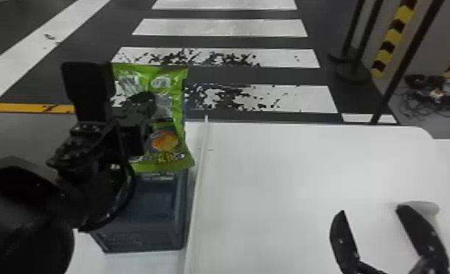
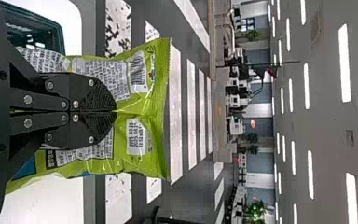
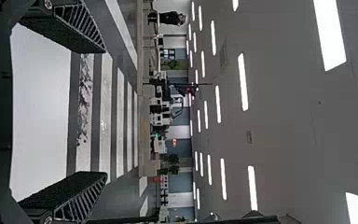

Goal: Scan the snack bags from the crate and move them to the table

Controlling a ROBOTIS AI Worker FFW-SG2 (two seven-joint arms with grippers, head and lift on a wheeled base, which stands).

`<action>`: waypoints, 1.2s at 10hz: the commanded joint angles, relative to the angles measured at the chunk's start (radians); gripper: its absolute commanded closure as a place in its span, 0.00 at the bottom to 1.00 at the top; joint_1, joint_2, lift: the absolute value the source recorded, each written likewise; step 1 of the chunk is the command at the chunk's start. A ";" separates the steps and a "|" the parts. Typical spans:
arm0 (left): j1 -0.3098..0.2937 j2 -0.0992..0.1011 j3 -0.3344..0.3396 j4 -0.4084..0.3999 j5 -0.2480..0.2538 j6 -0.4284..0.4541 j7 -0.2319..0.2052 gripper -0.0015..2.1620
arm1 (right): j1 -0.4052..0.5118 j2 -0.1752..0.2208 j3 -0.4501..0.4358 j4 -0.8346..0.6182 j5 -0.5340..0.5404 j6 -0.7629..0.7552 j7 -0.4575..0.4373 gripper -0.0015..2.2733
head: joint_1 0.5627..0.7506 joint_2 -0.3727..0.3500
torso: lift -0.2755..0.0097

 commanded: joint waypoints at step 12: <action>-0.275 -0.145 -0.402 0.365 -0.084 -0.036 -0.065 0.87 | 0.026 0.009 -0.084 -0.007 -0.054 -0.053 0.000 0.03 | 0.70 0.17 | 0.63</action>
